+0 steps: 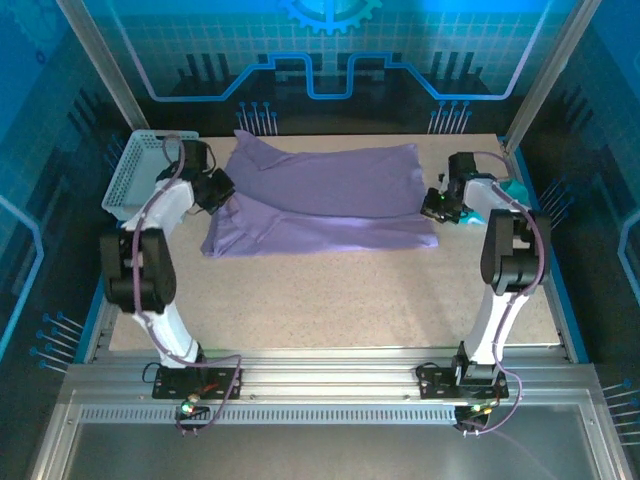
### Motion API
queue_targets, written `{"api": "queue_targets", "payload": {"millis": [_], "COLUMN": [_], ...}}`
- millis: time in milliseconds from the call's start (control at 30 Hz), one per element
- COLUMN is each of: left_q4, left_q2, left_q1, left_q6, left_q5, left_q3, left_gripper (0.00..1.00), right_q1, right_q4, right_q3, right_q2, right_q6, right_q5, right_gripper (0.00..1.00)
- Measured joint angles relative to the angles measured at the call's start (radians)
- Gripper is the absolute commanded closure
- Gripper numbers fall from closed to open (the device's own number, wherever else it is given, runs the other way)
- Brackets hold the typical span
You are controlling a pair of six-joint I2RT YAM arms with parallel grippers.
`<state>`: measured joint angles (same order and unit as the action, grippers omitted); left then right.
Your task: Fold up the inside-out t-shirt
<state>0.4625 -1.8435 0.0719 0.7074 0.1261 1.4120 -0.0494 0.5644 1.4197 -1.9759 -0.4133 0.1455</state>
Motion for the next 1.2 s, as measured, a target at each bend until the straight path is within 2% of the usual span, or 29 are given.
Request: {"api": "queue_targets", "payload": {"millis": [33, 100, 167, 300, 367, 467, 567, 833, 1033, 1200], "left_q4": [-0.017, -0.033, -0.040, -0.060, -0.096, -0.151, -0.197, -0.278, -0.327, -0.364], "left_q2": [-0.051, -0.119, -0.148, -0.104, -0.012, 0.172, 0.291, 0.195, 0.192, 0.306], "left_q1": [0.003, 0.009, 0.014, 0.016, 0.016, 0.012, -0.007, -0.027, -0.026, -0.027], "left_q6": [0.010, 0.019, 0.030, 0.027, 0.027, 0.043, 0.055, 0.061, 0.052, 0.053], "left_q5": [0.003, 0.007, 0.006, 0.000, -0.010, -0.013, 0.000, 0.035, 0.048, 0.087], "left_q3": [0.034, 0.074, 0.080, 0.037, -0.058, -0.245, -0.385, -0.532, -0.599, -0.735], "left_gripper": [0.74, 0.65, 0.56, 0.47, 0.44, 0.43, 0.44, 0.47, 0.48, 0.48], "right_q1": [0.000, 0.001, 0.001, 0.008, 0.030, 0.099, 0.164, 0.123, 0.089, 0.068], "right_q4": [-0.001, -0.004, -0.005, -0.026, -0.039, -0.045, -0.042, 0.031, 0.074, 0.097], "right_q3": [0.022, 0.042, 0.041, -0.042, -0.120, -0.196, -0.201, -0.136, -0.143, -0.252], "right_q2": [-0.017, -0.026, -0.013, 0.087, 0.169, 0.244, 0.220, 0.028, 0.039, 0.121], "right_q6": [0.003, 0.016, 0.026, 0.031, 0.027, 0.022, 0.023, 0.055, 0.064, 0.063], "right_q5": [-0.004, -0.007, -0.010, -0.011, -0.012, -0.014, -0.011, -0.083, -0.093, -0.116], "right_gripper": [0.72, 0.64, 0.60, 0.56, 0.53, 0.51, 0.53, 0.60, 0.65, 0.66]}}
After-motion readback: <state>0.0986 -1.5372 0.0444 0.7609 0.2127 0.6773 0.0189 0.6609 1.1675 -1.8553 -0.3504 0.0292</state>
